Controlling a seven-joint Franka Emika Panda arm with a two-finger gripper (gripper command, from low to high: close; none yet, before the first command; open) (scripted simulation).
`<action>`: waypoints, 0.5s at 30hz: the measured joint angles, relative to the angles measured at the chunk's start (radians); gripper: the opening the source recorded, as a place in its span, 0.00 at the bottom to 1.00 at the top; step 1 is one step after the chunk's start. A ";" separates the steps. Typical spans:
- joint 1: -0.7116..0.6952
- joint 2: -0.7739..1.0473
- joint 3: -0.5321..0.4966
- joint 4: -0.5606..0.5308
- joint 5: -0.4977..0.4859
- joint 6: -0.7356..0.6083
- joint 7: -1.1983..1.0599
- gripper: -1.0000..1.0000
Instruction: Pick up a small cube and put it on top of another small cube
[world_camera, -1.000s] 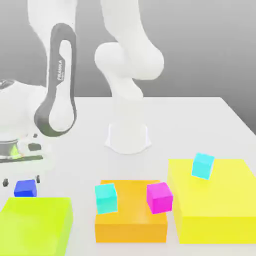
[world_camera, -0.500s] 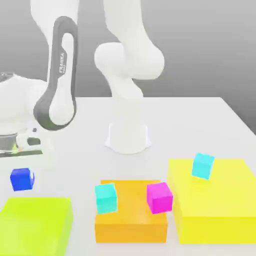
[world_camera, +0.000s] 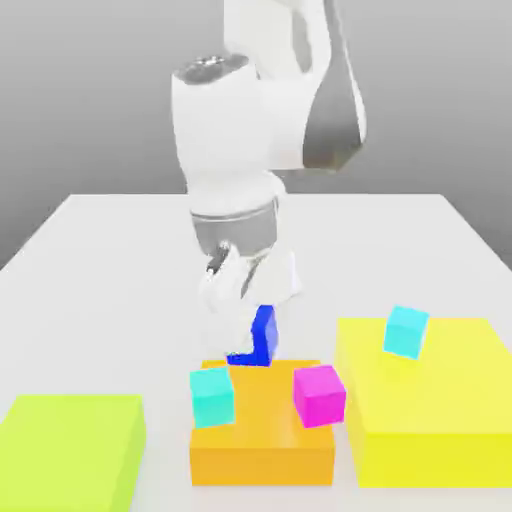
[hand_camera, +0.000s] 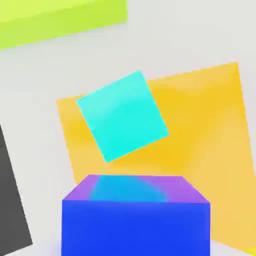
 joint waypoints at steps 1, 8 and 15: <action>0.032 -0.022 0.020 -0.005 -0.002 -0.016 -0.033 0.00; 0.257 -0.153 0.157 -0.039 -0.037 -0.125 -0.249 0.00; 0.290 -0.015 0.221 -0.098 -0.071 0.063 -0.276 1.00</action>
